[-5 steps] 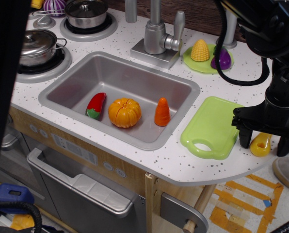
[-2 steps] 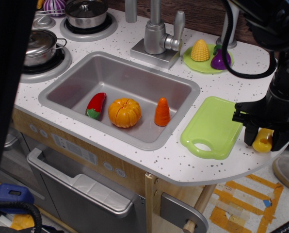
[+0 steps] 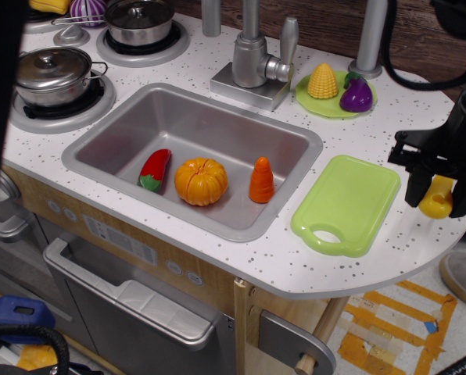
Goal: Put knife on cutting board
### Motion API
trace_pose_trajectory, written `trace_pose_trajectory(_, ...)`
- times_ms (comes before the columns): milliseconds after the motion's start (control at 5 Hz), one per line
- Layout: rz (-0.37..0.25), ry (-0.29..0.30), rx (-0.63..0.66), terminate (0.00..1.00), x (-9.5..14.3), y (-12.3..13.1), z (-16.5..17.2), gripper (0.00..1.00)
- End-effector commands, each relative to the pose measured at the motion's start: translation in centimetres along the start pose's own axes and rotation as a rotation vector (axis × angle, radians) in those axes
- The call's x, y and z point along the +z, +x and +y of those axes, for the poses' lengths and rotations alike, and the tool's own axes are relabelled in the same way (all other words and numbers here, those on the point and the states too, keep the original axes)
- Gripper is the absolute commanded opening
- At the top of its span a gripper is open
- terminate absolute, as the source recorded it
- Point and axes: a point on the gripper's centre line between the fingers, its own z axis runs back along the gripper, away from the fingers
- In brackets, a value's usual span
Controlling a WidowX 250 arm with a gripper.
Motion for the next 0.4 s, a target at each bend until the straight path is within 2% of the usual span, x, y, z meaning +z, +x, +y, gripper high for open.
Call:
trace_pose_trajectory(0,-0.082,0.001,0.021,0.0,2.6,1.5,3.9,0.0)
trace_pose_trajectory(200,-0.09,0.012,0.024,0.0,2.4,1.4,5.8,0.0)
